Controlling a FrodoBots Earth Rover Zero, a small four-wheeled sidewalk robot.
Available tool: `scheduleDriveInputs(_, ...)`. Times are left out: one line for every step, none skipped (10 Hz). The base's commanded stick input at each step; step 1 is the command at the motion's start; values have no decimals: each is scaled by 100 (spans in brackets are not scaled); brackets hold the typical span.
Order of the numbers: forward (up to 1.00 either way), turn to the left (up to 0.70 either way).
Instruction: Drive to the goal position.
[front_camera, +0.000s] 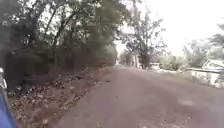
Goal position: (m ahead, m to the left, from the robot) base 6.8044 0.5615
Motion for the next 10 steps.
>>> scheduleDriveInputs(70,-1)
scheduleDriveInputs(70,-1)
scheduleDriveInputs(70,-1)
scheduleDriveInputs(70,-1)
scheduleDriveInputs(70,-1)
scheduleDriveInputs(70,-1)
scheduleDriveInputs(70,-1)
scheduleDriveInputs(70,-1)
scheduleDriveInputs(70,-1)
scheduleDriveInputs(70,-1)
